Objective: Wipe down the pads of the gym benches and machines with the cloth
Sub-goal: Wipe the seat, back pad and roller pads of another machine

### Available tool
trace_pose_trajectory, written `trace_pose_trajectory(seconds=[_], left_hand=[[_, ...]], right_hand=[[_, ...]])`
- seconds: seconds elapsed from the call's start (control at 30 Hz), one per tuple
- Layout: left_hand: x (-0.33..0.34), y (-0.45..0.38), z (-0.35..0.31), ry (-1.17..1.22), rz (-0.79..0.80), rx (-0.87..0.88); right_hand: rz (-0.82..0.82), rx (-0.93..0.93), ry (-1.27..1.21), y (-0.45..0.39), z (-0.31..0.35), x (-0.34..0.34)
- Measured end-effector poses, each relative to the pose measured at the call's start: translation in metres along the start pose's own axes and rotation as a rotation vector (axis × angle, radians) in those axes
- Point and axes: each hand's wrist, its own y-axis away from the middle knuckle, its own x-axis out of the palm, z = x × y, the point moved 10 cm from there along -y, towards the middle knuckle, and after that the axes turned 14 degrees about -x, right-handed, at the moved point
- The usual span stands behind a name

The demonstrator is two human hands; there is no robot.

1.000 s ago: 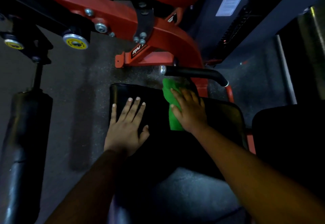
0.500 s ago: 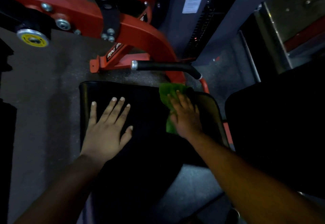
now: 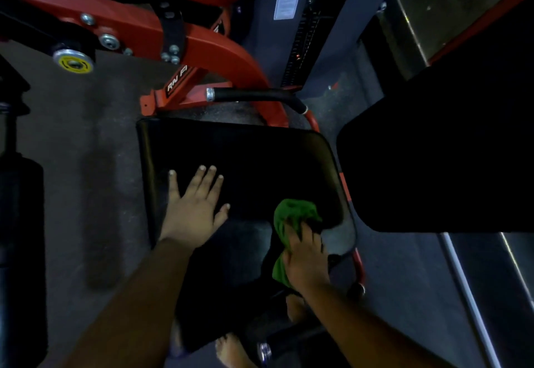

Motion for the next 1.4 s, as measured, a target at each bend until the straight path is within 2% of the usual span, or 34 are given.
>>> trace_pose_trajectory(seconds=[0.07, 0.13, 0.2, 0.27, 0.33, 0.4, 0.5, 0.6, 0.67, 0.73, 0.8, 0.93, 1.03, 1.13, 1.23, 1.3, 1.4], left_hand=[[-0.005, 0.038, -0.015, -0.006, 0.099, -0.032], [-0.017, 0.075, -0.029, 0.162, 0.252, -0.148], [-0.033, 0.110, -0.043, 0.499, 0.420, -0.333], [-0.056, 0.148, -0.067, 0.992, 0.611, -0.496], [-0.092, 0.180, -0.099, 1.417, 0.753, -0.530], [-0.128, 0.197, -0.118, 1.568, 0.768, -0.482], [-0.171, 0.205, -0.125, 1.664, 0.677, -0.493], [-0.201, 0.208, -0.135, 1.766, 0.695, -0.501], [-0.220, 0.207, -0.151, 1.829, 0.726, -0.456], [-0.237, 0.202, -0.168, 1.860, 0.730, -0.422], [-0.252, 0.192, -0.184, 1.816, 0.665, -0.402], [-0.292, 0.162, -0.209, 1.572, 0.357, -0.230], [-0.328, 0.134, -0.242, 1.528, 0.240, -0.077], [-0.360, 0.098, -0.281, 1.641, 0.246, 0.000], [-0.366, 0.064, -0.319, 1.725, 0.397, -0.021], [-0.354, 0.045, -0.335, 1.581, 0.427, 0.012], [-0.330, 0.019, -0.338, 1.223, 0.295, 0.145]], right_hand=[[0.106, -0.072, -0.130, 0.021, 0.006, 0.000], [0.093, -0.081, -0.346, 0.030, 0.009, -0.021], [0.008, -0.080, -0.525, 0.045, 0.022, -0.058], [-0.088, -0.130, -0.603, 0.071, 0.041, -0.098], [-0.157, -0.195, -0.622, 0.106, 0.063, -0.139], [-0.223, -0.236, -0.612, 0.134, 0.073, -0.175], [-0.315, -0.209, -0.638, 0.171, 0.062, -0.224], [-0.485, -0.106, -0.714, 0.195, 0.027, -0.265], [-0.494, -0.025, -0.843, 0.203, 0.007, -0.284], [-0.478, -0.003, -0.973, 0.206, -0.004, -0.304], [-0.529, 0.004, -0.987, 0.211, -0.017, -0.333], [-0.756, -0.015, -0.767, 0.231, -0.045, -0.406], [-0.845, -0.037, -0.582, 0.237, -0.061, -0.463], [-0.973, -0.010, -0.397, 0.238, -0.075, -0.521], [-1.104, 0.132, 0.003, 0.242, -0.072, -0.560], [-0.964, 0.179, 0.239, 0.220, -0.067, -0.545], [-0.601, 0.221, 0.471, 0.173, -0.080, -0.478]])
